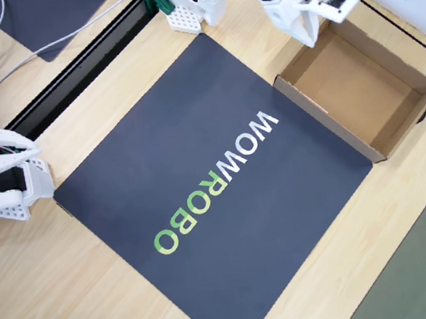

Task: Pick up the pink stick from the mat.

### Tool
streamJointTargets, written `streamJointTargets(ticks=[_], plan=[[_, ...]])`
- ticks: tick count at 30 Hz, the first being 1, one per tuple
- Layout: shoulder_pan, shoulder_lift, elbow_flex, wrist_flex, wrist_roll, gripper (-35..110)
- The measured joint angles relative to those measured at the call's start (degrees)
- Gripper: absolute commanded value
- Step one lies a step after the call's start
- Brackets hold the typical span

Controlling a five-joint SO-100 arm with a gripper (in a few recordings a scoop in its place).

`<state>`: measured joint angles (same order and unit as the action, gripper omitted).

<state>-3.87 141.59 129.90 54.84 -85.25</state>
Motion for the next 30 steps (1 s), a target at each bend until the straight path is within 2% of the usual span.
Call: streamJointTargets(ticks=[13,30], plan=[[1.67,21.8,20.83,0.88,-7.91,0],[2.9,43.68,43.95,3.96,-11.25,0]])
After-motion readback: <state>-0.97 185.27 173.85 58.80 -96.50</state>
